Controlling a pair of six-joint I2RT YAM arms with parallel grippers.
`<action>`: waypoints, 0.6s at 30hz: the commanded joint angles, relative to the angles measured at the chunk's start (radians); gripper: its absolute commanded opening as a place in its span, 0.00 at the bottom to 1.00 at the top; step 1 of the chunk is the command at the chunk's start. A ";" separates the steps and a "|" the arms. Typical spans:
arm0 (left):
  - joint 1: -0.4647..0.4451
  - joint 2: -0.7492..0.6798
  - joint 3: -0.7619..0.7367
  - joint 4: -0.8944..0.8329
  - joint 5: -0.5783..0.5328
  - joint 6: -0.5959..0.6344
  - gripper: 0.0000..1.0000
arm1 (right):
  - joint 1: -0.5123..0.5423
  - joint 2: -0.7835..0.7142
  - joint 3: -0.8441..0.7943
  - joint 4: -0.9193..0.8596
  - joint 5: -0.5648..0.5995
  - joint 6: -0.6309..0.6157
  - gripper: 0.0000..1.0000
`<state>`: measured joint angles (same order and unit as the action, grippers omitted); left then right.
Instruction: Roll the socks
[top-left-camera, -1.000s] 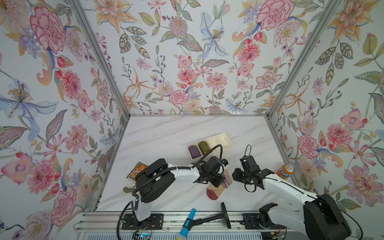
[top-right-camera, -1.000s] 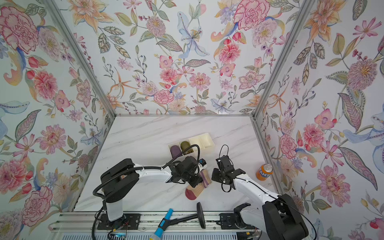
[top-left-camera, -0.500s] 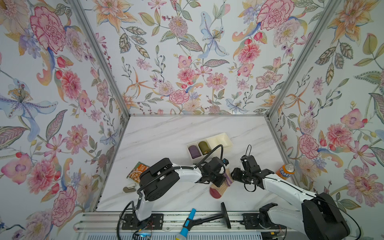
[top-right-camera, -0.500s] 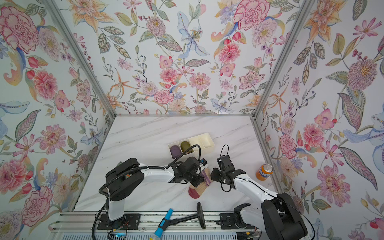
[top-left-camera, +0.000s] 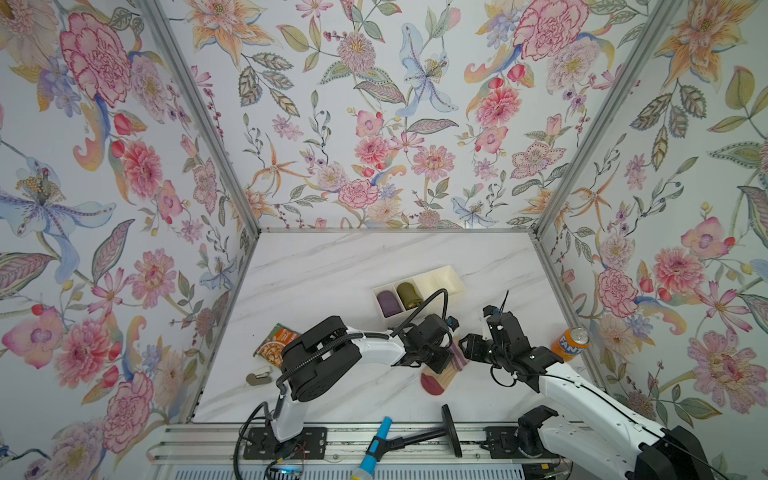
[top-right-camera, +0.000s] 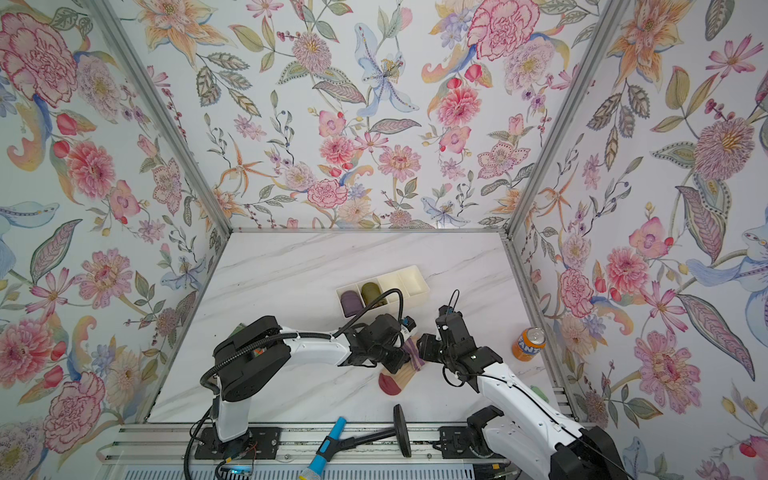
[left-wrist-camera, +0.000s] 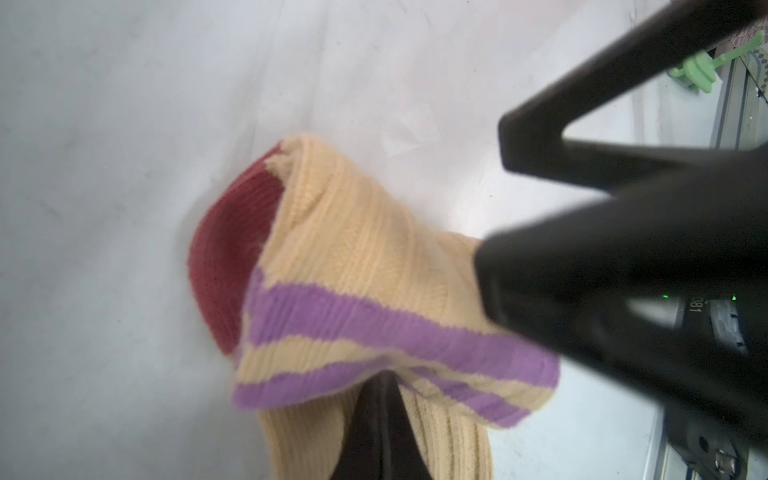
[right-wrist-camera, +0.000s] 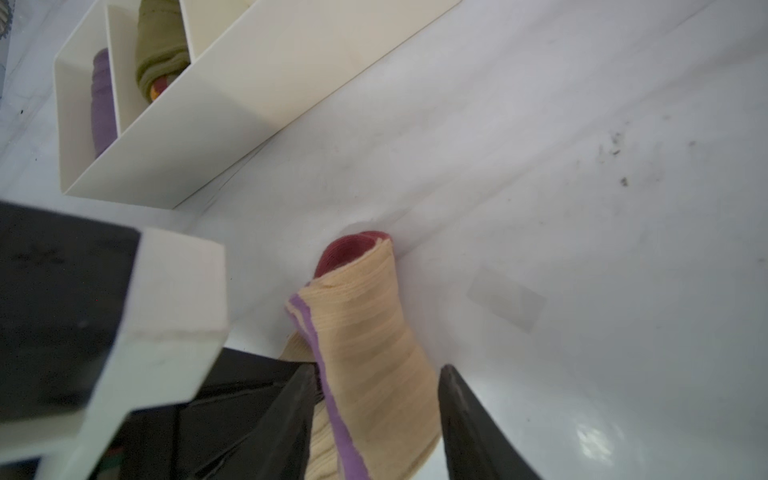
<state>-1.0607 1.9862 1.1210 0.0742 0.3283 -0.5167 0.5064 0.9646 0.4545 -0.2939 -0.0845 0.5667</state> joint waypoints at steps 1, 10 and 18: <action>-0.010 0.048 -0.003 -0.067 -0.035 0.000 0.00 | 0.063 0.030 0.017 -0.017 0.048 -0.034 0.51; -0.011 0.038 -0.016 -0.063 -0.037 0.001 0.00 | 0.127 0.146 0.062 -0.039 0.135 -0.038 0.49; -0.004 0.028 -0.051 -0.062 -0.025 0.006 0.00 | 0.134 0.216 0.084 -0.086 0.178 -0.033 0.25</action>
<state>-1.0607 1.9873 1.1149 0.0860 0.3290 -0.5167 0.6346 1.1606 0.5152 -0.3271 0.0566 0.5293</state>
